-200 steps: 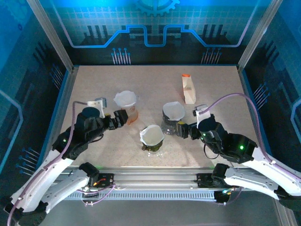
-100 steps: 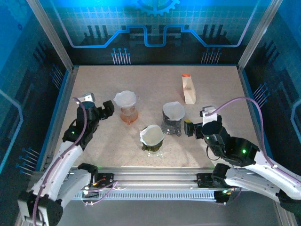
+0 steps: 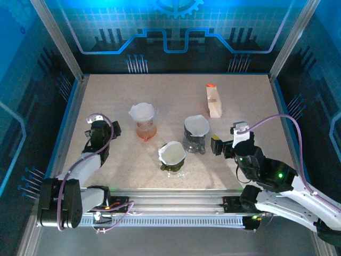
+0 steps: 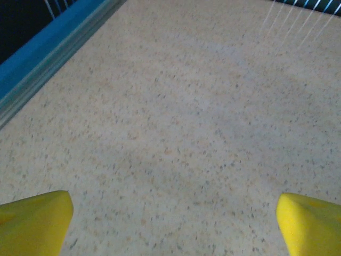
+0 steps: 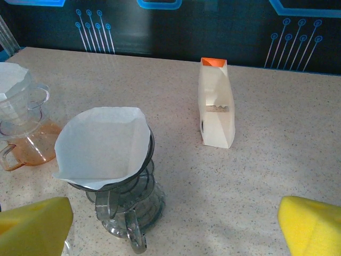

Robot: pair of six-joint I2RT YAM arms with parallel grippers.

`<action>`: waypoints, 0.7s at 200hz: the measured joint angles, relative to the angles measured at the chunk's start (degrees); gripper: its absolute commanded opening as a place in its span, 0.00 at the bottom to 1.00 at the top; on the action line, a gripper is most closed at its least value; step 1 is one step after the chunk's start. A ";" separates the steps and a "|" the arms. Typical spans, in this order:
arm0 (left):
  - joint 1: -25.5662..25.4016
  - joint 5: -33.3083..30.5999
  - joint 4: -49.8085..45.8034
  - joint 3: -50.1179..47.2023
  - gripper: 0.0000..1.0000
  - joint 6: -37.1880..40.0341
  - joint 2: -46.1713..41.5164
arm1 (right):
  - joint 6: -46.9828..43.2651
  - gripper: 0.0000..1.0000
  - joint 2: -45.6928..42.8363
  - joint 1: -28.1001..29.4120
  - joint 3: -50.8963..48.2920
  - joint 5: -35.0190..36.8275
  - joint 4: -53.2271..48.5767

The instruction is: Place the coffee filter in the dripper

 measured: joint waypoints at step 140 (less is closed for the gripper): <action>-2.05 6.27 33.77 -3.52 0.99 5.90 22.67 | -1.09 1.00 1.36 -9.86 -3.26 -1.57 1.95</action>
